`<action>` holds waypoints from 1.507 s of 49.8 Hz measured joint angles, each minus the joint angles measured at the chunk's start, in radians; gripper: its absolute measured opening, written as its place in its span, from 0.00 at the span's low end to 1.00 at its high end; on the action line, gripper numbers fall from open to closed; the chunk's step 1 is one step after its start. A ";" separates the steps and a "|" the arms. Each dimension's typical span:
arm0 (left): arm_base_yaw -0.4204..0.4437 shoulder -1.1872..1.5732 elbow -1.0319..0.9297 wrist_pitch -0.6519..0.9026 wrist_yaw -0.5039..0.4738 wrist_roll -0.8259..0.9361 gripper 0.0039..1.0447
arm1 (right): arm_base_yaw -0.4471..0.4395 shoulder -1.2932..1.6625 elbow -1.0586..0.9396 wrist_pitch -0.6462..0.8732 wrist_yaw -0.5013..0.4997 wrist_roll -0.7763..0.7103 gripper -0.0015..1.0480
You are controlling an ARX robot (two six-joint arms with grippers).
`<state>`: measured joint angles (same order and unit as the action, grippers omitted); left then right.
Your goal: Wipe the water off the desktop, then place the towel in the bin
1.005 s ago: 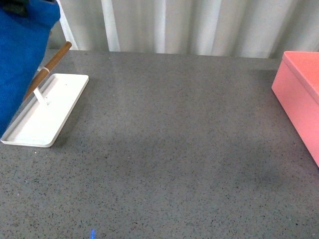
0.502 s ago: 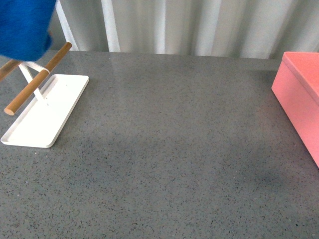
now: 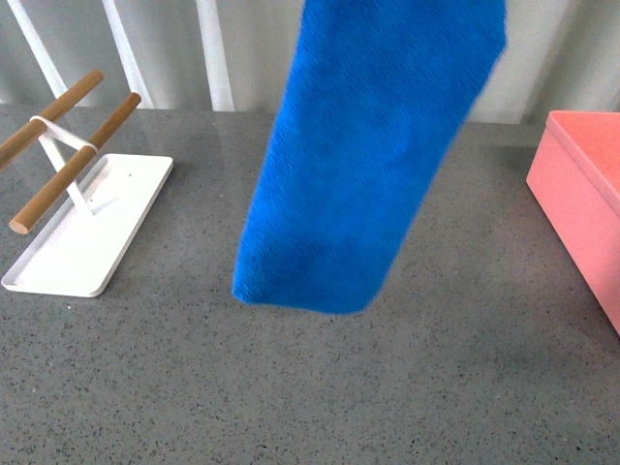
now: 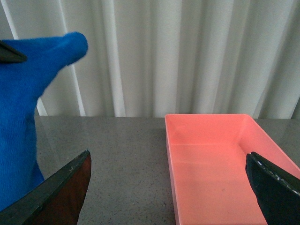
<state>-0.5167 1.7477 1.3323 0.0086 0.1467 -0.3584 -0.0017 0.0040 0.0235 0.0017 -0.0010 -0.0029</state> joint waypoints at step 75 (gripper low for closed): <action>0.047 0.170 0.112 0.212 0.177 -0.156 0.04 | 0.072 1.384 0.290 0.796 -0.399 -0.272 0.93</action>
<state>-0.4702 1.9175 1.4445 0.2211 0.3233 -0.5144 0.0708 1.3880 0.3130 0.7975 -0.3996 -0.2745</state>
